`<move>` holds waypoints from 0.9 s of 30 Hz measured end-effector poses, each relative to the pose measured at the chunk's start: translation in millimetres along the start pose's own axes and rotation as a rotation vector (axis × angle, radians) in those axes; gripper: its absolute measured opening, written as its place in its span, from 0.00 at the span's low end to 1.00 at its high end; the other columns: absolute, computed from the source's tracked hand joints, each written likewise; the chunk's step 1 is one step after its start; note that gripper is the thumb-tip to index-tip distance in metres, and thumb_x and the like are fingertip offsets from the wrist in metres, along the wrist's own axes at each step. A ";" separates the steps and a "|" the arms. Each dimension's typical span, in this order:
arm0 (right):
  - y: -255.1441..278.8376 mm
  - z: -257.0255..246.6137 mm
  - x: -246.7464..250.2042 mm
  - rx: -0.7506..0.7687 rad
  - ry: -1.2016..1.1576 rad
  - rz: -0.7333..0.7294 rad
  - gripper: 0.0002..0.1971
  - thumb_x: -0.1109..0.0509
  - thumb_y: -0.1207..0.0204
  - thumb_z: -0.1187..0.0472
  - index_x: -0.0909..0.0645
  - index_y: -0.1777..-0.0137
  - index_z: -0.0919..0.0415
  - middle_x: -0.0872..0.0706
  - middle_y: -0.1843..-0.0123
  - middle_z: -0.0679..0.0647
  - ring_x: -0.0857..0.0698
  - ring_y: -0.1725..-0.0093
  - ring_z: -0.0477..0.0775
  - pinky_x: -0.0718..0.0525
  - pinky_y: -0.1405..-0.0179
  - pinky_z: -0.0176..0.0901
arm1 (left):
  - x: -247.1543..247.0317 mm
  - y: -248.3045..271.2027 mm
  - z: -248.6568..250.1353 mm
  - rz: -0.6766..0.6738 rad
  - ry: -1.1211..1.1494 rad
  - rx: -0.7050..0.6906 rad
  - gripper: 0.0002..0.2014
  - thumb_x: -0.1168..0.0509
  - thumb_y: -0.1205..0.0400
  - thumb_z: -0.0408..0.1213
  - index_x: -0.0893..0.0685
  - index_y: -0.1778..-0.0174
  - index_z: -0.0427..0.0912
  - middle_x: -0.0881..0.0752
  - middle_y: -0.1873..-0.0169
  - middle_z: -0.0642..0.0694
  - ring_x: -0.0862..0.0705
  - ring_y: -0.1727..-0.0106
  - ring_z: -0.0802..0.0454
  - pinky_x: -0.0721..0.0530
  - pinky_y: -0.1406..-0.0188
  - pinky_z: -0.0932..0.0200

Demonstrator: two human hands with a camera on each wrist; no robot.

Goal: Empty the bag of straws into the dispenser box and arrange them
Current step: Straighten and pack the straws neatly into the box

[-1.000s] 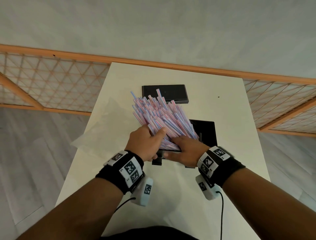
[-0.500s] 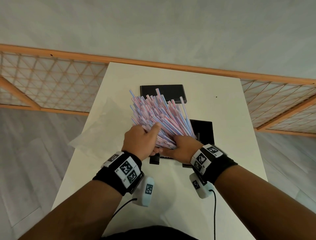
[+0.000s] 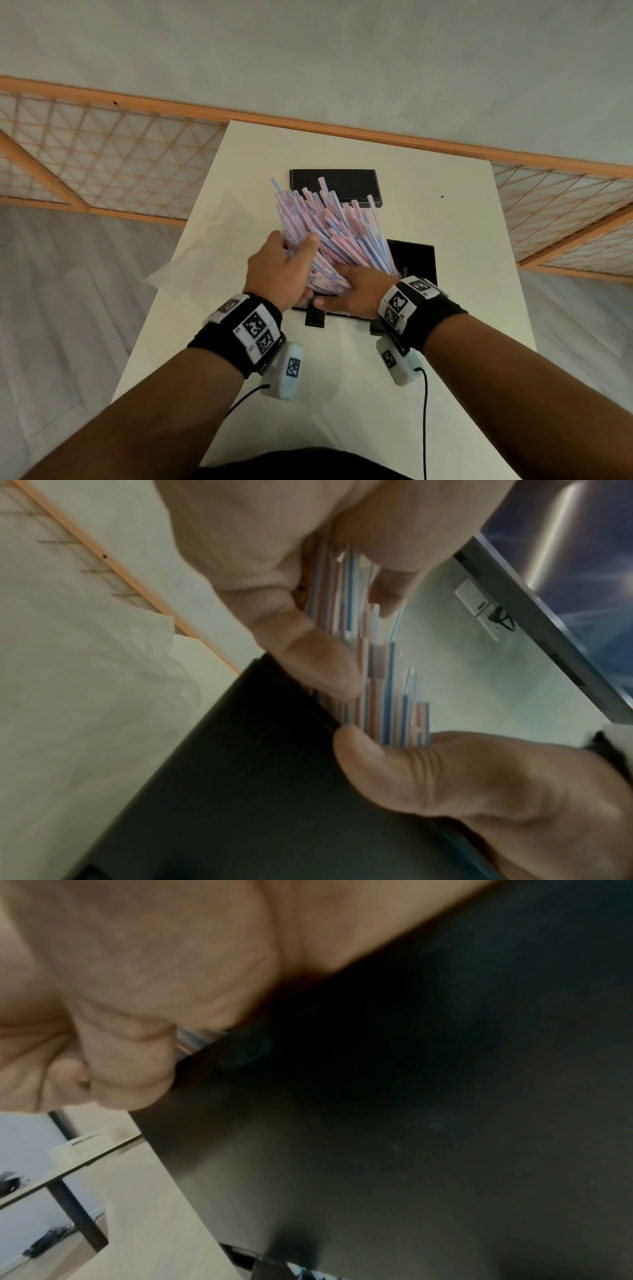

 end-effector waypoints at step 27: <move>44.3 44.0 -1.3 0.080 0.189 0.335 0.22 0.37 0.25 0.31 0.22 0.50 0.50 0.15 0.54 0.49 0.16 0.51 0.56 0.18 0.54 0.46 | -34.5 -9.0 -21.3 -0.177 0.089 -0.049 0.42 0.43 0.18 0.68 0.41 0.15 0.45 0.26 0.21 0.49 0.28 0.18 0.47 0.32 0.21 0.51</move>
Point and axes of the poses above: each hand's wrist, its own y-axis away from the middle knuckle, its own x-axis out of the back of the hand, z = x × y, the point moved 7 cm from there along -y, towards the middle knuckle
